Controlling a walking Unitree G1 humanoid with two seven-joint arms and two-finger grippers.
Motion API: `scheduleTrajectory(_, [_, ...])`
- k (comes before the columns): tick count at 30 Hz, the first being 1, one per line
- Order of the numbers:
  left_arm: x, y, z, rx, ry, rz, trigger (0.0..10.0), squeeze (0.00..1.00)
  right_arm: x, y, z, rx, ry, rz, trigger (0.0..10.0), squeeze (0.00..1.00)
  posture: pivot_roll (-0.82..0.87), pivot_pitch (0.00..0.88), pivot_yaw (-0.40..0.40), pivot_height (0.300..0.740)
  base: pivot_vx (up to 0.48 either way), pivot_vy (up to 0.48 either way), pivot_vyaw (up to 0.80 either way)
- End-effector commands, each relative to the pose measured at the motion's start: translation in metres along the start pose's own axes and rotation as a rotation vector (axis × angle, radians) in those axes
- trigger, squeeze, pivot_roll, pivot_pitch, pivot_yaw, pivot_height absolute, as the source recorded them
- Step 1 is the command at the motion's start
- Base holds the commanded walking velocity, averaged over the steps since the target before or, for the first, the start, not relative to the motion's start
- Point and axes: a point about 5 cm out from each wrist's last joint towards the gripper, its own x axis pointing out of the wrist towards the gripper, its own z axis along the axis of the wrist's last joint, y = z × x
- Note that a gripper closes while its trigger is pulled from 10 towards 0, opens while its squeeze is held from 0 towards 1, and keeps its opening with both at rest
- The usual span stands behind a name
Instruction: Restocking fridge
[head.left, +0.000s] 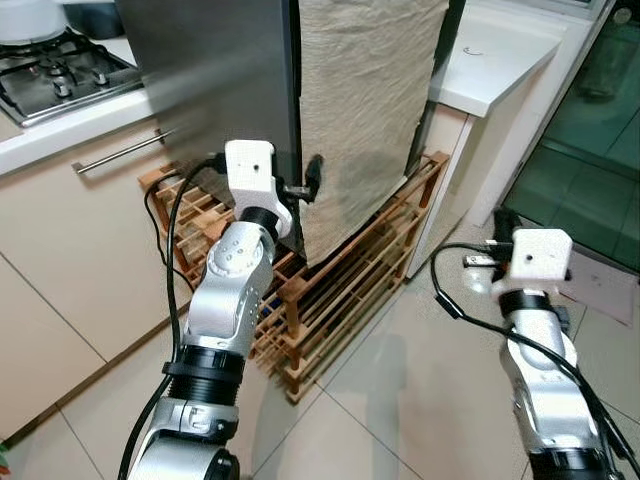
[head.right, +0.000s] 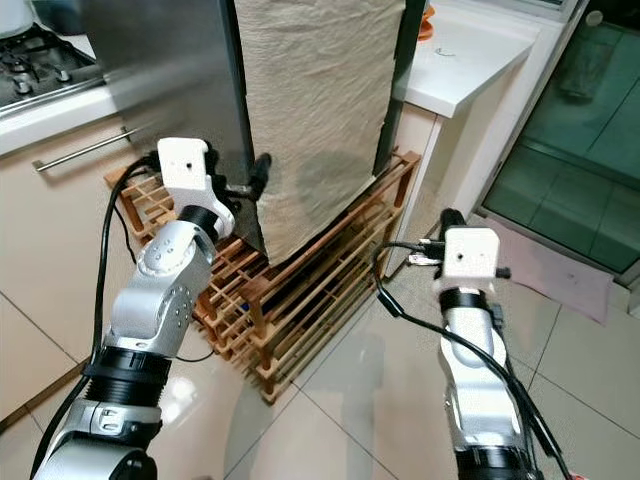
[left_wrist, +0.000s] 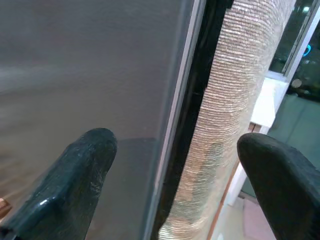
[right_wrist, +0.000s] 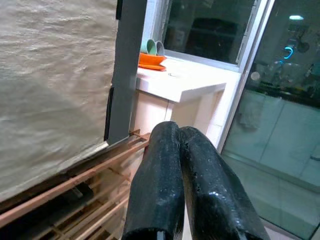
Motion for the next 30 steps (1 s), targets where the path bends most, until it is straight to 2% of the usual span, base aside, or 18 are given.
scheduleTrajectory(1, [0.004,-0.010,0.005,-0.023,-0.011,-0.040,10.0,0.00,0.001,-0.005,0.006,-0.006,-0.013,-0.008,10.0,0.00,-0.09,0.000,-0.036,0.740,0.000,0.000,0.00])
scheduleTrajectory(6, [0.004,-0.025,0.001,-0.055,-0.008,-0.116,10.0,0.00,-0.003,-0.008,0.006,0.002,-0.001,-0.007,10.0,0.00,-0.11,0.000,-0.039,0.740,0.000,0.000,0.00])
scheduleTrajectory(9, [0.005,-0.033,0.000,-0.049,-0.019,-0.154,10.0,0.00,-0.009,-0.008,0.007,0.074,0.007,0.014,10.0,0.00,-0.12,0.000,-0.031,0.740,0.000,0.000,0.00])
scheduleTrajectory(12, [0.007,-0.034,-0.002,-0.047,-0.008,-0.149,10.0,0.00,-0.016,-0.006,0.007,0.109,0.013,0.042,10.0,0.00,-0.14,0.000,-0.027,0.740,0.000,0.000,0.00])
scheduleTrajectory(19, [0.015,-0.036,-0.001,-0.038,-0.013,-0.165,10.0,0.00,-0.034,-0.004,0.007,0.094,0.048,0.098,10.0,0.00,-0.18,0.000,-0.034,0.740,0.000,0.000,0.00])
scheduleTrajectory(30, [0.024,-0.037,-0.007,-0.022,0.015,-0.160,10.0,0.00,-0.041,-0.008,0.008,0.095,0.078,0.098,10.0,0.00,-0.20,0.000,-0.032,0.740,0.000,0.000,0.00])
